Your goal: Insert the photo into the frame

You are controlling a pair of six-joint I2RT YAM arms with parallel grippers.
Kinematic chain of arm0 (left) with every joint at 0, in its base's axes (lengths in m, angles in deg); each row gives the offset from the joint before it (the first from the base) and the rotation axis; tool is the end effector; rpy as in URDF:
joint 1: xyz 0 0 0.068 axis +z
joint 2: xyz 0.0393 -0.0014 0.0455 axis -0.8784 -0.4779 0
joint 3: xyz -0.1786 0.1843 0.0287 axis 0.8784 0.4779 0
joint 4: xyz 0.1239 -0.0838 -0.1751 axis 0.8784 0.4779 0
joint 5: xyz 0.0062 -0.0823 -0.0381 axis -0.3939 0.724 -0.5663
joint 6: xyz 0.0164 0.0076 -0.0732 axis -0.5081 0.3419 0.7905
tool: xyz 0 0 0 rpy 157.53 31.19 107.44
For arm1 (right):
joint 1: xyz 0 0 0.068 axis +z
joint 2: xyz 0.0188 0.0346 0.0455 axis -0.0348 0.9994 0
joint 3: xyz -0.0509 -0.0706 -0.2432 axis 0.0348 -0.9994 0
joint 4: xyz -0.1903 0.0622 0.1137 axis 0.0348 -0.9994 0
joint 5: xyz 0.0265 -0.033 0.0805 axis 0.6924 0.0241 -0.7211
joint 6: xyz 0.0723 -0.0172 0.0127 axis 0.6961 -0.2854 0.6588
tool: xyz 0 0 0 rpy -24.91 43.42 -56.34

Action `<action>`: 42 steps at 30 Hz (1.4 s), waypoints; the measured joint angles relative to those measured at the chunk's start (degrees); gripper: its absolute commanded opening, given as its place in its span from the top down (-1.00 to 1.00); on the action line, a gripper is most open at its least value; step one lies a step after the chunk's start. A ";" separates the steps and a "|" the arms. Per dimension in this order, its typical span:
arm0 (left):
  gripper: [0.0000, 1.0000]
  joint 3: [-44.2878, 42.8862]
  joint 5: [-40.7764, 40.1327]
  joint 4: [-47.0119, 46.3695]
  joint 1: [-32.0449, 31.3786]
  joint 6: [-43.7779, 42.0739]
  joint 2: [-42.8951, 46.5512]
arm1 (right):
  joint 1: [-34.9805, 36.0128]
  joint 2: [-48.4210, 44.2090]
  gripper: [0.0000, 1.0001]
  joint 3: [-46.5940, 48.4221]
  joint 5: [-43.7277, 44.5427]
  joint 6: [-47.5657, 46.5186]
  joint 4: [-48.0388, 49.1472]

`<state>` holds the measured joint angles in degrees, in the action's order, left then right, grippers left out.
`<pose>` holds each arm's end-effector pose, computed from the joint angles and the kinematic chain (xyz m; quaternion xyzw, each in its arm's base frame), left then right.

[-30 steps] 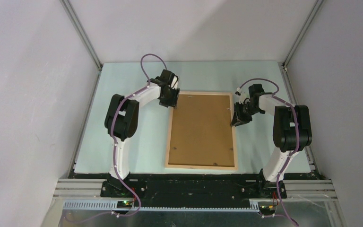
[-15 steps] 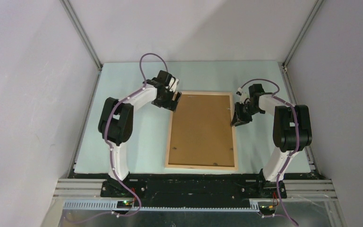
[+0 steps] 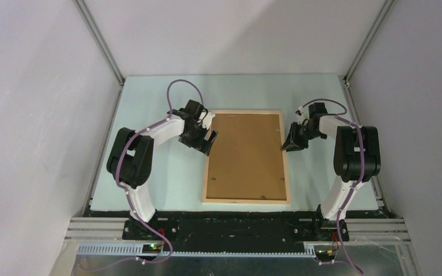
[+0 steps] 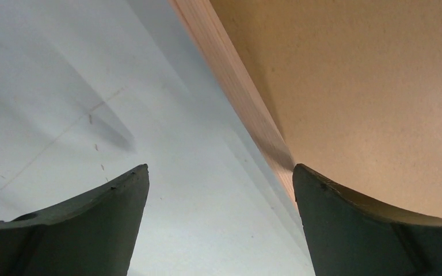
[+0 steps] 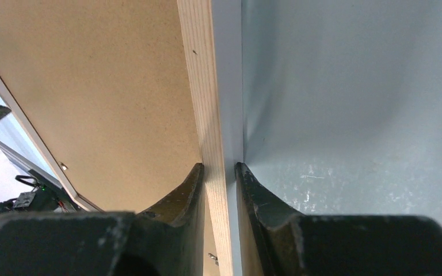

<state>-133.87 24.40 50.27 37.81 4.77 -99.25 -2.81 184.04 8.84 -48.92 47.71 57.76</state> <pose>0.3089 -0.1449 0.1546 0.2555 0.9505 -0.0939 0.1502 0.3240 0.0280 0.1314 0.0284 0.9543 0.2708 0.1228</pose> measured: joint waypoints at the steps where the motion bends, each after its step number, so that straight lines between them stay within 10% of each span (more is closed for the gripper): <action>1: -0.97 0.55 0.31 0.07 -0.11 -0.11 0.48 | -0.07 0.02 1.00 0.00 -0.07 0.35 0.02; 42: -0.88 4.26 2.32 0.72 -7.08 2.56 1.92 | -2.54 1.84 1.00 0.44 -3.48 3.80 3.61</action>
<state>-129.61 26.72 50.99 30.73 7.33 -97.32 -5.35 185.88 9.28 -52.40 51.51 61.37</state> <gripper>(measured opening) 0.953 0.253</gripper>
